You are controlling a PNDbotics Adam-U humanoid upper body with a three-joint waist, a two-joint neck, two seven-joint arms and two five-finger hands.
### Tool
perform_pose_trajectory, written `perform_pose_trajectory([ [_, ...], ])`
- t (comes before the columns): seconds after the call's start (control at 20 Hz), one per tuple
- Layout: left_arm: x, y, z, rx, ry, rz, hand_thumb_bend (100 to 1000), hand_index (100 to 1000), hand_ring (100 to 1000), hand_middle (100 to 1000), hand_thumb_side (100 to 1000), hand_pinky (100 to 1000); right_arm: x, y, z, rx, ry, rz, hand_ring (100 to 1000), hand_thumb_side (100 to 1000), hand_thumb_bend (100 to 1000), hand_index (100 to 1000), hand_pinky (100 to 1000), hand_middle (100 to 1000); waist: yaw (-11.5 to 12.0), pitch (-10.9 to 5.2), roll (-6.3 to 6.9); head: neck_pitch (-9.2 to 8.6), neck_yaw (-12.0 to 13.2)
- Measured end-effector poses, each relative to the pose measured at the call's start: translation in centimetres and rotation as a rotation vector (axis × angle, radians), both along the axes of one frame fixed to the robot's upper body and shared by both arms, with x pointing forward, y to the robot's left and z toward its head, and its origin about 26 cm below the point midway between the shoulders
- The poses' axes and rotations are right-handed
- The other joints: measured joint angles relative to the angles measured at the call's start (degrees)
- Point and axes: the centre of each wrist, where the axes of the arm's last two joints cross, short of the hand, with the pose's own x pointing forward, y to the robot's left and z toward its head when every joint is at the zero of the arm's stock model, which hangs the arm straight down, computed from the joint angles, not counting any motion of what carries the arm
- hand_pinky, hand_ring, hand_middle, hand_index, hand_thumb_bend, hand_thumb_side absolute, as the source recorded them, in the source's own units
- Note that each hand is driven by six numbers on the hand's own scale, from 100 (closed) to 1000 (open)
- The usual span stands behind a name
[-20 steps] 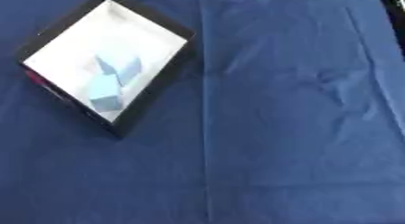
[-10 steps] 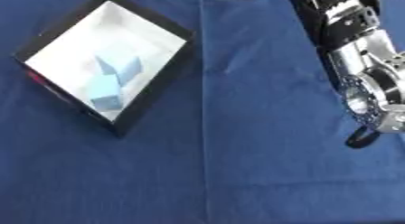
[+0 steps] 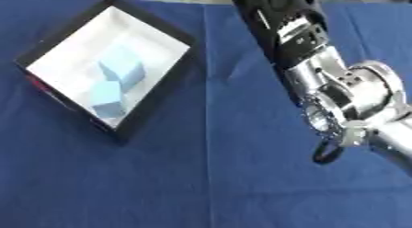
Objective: Pick up objects on the table and place them in the box.
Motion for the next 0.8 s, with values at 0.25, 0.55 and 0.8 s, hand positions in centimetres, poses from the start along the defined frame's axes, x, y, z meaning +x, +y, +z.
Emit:
perform_pose_trajectory([
  [0.25,0.2,-0.6,-0.2,-0.004,0.013,-0.027,100,660,1000,912,608,653,0.2,1.5,-3.1,-0.048,0.042,-0.004,662,100,100,572,815,458,2.7,0.01,0.0,0.45,-2.3],
  [0.55,-0.3,0.1,-0.7,-0.04,-0.006,0.017,100,667,1000,917,601,659,0.6,1.6,-6.1,-0.109,0.092,-0.051,671,100,100,578,855,460,6.5,0.45,-0.02,0.41,-6.0],
  [0.8,-0.9,1.2,-0.2,-0.123,-0.062,0.116,100,683,1000,931,607,679,1.1,0.9,-9.2,-0.173,0.131,-0.12,675,151,100,592,847,470,7.4,0.53,-0.02,0.4,-7.4],
])
